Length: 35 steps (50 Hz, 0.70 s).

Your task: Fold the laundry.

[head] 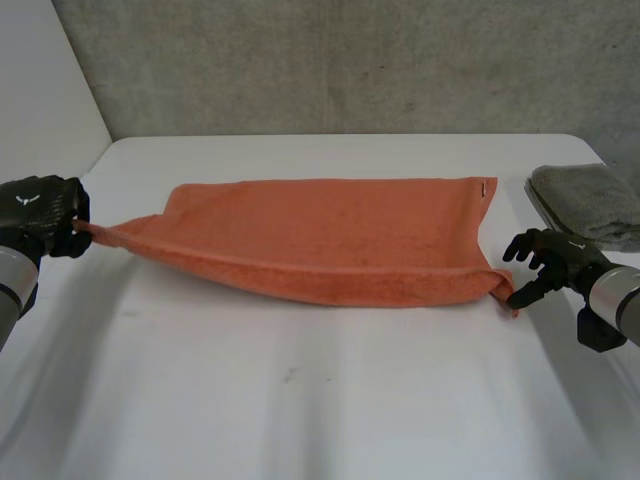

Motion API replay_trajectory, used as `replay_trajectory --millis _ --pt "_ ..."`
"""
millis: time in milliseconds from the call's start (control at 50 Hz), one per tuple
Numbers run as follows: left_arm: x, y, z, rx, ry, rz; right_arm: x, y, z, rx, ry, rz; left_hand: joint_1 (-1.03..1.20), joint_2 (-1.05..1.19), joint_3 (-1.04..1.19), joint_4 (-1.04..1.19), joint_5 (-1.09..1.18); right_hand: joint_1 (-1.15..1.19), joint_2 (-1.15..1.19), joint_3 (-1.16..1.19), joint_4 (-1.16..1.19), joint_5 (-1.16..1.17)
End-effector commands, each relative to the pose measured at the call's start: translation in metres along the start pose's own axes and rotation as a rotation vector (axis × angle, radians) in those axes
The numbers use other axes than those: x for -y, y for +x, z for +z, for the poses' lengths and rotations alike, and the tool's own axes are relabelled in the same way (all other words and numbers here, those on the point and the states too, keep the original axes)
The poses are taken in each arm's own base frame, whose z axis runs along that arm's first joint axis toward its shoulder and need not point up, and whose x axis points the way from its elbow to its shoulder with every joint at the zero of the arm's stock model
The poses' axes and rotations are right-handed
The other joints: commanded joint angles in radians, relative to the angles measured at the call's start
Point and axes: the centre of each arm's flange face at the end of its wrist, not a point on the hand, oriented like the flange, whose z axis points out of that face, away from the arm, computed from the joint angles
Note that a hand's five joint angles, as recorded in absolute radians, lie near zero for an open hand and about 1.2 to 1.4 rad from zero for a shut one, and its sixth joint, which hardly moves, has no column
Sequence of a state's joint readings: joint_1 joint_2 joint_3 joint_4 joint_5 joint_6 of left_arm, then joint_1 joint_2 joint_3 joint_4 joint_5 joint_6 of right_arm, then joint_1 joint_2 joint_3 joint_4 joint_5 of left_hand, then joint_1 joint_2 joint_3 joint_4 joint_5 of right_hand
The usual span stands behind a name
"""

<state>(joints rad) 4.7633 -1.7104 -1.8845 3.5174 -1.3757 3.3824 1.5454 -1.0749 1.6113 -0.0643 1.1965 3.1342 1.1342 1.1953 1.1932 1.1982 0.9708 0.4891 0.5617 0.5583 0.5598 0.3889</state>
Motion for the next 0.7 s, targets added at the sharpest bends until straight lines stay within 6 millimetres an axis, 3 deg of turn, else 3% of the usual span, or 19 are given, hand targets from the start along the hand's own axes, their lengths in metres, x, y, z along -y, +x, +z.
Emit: replay_trajectory --millis 20,140,320,440,500,580,660,700 --pt "0.001 -0.002 0.001 0.004 0.004 0.001 0.000 -0.002 0.011 0.014 0.007 0.003 0.262 0.201 0.203 0.198 0.251 0.230 0.157 0.161 0.159 0.156" --pt "0.002 -0.003 0.001 0.006 0.007 -0.006 -0.003 -0.012 0.023 0.045 -0.001 0.001 0.262 0.201 0.203 0.198 0.251 0.534 0.462 0.465 0.464 0.460" --pt "0.004 -0.004 0.001 -0.001 0.017 -0.019 -0.004 -0.021 0.024 0.073 -0.004 -0.004 0.262 0.201 0.203 0.198 0.251 0.899 0.826 0.830 0.828 0.824" --pt "0.009 -0.009 0.000 0.012 0.029 -0.014 0.004 -0.019 0.020 0.065 0.008 -0.027 0.262 0.201 0.203 0.198 0.251 0.907 0.835 0.838 0.837 0.833" --pt "0.016 -0.017 -0.003 0.037 0.042 -0.009 0.019 -0.022 0.010 0.064 0.022 -0.102 0.262 0.201 0.203 0.198 0.251 0.907 0.835 0.838 0.837 0.833" --pt "0.025 -0.029 -0.010 0.069 0.041 -0.008 0.039 -0.031 -0.016 0.059 0.035 -0.330 0.262 0.201 0.203 0.198 0.251 0.907 0.835 0.838 0.837 0.833" --pt "0.036 -0.042 -0.024 0.093 0.025 -0.010 0.056 -0.038 -0.060 0.009 0.034 -0.645 0.262 0.201 0.203 0.198 0.251 0.907 0.835 0.838 0.837 0.833" --pt "0.043 -0.047 -0.036 0.089 0.004 -0.014 0.062 -0.040 -0.073 -0.012 0.043 -0.726 0.262 0.201 0.203 0.198 0.251 0.907 0.835 0.838 0.837 0.833"
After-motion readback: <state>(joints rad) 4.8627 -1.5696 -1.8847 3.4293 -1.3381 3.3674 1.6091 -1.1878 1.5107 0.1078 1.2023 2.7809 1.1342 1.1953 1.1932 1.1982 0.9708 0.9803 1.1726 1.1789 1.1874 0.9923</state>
